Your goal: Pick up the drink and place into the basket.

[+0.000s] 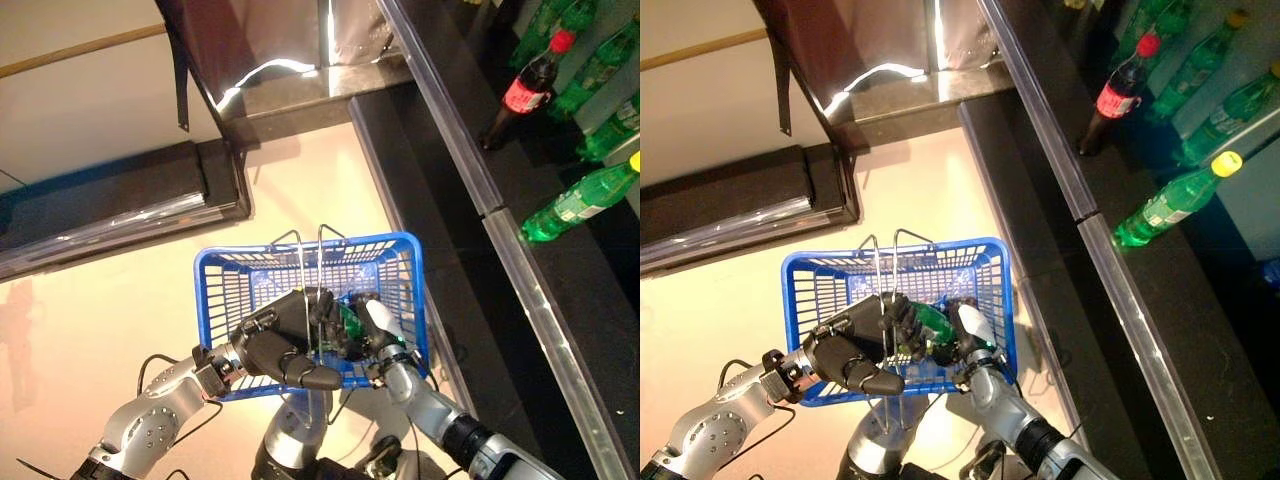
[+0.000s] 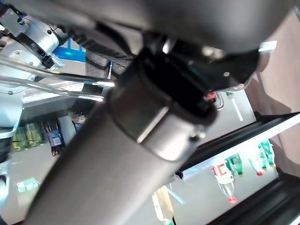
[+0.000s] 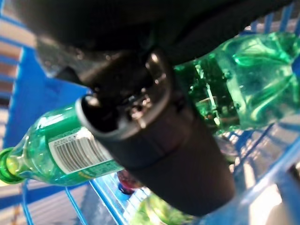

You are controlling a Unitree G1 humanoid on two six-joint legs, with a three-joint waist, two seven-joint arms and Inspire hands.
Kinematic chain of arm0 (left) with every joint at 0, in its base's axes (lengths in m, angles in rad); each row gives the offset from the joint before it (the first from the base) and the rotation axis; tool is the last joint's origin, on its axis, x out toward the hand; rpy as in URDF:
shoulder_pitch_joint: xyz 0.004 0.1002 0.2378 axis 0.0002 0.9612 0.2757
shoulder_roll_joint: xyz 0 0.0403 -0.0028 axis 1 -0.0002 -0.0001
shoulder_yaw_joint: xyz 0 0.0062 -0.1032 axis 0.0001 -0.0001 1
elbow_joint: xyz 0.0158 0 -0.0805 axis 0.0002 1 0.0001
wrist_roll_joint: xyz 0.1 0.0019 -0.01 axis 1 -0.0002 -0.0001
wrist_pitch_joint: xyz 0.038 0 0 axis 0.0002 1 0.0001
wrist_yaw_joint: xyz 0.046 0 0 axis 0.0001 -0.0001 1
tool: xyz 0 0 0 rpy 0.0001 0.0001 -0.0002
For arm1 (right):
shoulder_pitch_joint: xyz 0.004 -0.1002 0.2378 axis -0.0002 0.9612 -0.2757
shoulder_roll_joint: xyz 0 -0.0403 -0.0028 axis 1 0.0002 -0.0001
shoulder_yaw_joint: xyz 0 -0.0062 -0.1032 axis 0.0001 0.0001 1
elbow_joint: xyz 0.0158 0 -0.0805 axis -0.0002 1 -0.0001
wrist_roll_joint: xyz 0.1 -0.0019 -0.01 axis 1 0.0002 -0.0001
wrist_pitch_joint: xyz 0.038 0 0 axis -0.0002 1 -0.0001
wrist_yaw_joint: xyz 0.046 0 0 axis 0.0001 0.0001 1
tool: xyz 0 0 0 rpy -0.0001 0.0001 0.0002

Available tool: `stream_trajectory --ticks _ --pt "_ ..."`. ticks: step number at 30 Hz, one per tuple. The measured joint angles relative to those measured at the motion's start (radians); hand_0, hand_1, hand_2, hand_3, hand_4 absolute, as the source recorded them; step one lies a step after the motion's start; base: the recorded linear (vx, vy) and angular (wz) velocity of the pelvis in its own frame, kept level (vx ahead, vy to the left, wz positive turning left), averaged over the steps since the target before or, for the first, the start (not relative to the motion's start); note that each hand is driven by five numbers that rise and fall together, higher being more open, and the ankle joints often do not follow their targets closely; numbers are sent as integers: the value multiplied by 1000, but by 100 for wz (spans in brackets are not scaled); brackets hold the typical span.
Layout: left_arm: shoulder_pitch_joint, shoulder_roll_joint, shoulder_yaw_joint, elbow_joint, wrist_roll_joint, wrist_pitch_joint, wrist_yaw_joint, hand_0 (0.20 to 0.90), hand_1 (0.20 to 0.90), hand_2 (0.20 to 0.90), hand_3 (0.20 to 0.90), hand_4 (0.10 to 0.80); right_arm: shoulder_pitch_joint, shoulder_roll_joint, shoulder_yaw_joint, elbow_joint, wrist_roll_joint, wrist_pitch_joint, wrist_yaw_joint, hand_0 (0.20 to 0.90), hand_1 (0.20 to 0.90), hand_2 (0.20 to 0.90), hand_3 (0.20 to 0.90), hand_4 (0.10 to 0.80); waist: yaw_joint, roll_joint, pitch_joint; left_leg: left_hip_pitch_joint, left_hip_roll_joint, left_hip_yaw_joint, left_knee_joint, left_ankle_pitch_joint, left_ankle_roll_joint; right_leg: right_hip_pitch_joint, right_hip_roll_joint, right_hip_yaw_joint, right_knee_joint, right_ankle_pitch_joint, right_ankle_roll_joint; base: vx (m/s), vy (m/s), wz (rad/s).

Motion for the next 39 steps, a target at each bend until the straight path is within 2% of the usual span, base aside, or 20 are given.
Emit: stream_trajectory --ticks 2,6,11,12,13,21,27,34,37,39 --pt "1 14 -2 0 0 0 0 300 300 300 200 100 -3 -6 4 0 -32 10 3 300 300 300 200 100 1 0 0 0 -1 -4 0 0 -1 2 0 -2 2 -2 1 5 -11 4" --pt "5 20 -28 0 2 0 0 300 300 300 200 100 -46 -6 16 10 -79 87 50 300 300 300 200 100 2 0 0 3 -2 -7 0 0 -2 7 1 -5 -2 -2 5 2 -3 1" --pt "5 20 -36 0 41 6 0 300 300 300 200 100 -121 52 16 79 -68 174 77 300 300 300 200 100 5 0 0 7 0 -13 1 0 -3 15 4 -15 -4 -3 5 17 -25 3" --pt "5 21 -37 0 46 8 0 300 300 300 200 100 -132 62 16 97 -56 181 75 458 458 458 384 284 4 0 0 7 -1 -16 2 1 -4 20 4 -23 -5 -3 4 35 -58 13" --pt "5 21 -37 0 47 15 1 300 300 300 200 100 -141 71 16 113 -34 186 69 900 900 900 900 800 6 0 0 7 -2 -22 2 1 -4 24 5 -27 -6 -5 1 32 -59 13" --pt "3 23 -40 0 47 22 3 300 300 300 200 100 -139 105 15 146 78 188 6 900 900 900 900 800 25 -2 -1 6 0 -37 7 4 -9 35 16 -35 -12 0 3 -3 -21 5" --pt "1 27 -42 0 47 22 4 300 300 300 200 100 -93 101 6 104 124 190 -58 900 900 900 900 800 26 -7 -3 2 12 -41 19 -6 -16 37 33 -27 -21 -2 -11 0 -18 1" --pt "2 29 -39 0 47 22 4 300 300 300 200 100 27 43 -48 -88 157 228 -113 900 900 900 900 800 22 -13 -3 -1 15 -40 20 -6 -16 35 36 -26 -22 0 -8 13 -27 0" --pt "1 34 -27 -1 46 22 4 300 300 300 200 100 63 15 -66 -168 165 231 -123 900 900 900 900 800 9 -34 -7 -12 20 -38 23 -5 -19 26 43 -25 -24 3 -10 15 -49 -1" --pt "1 37 -16 -6 40 21 4 300 300 300 200 100 113 -21 -92 -307 193 259 -124 900 900 900 900 800 2 -42 -5 -17 24 -36 24 -5 -20 25 50 -26 -33 7 -12 -3 -53 -3"
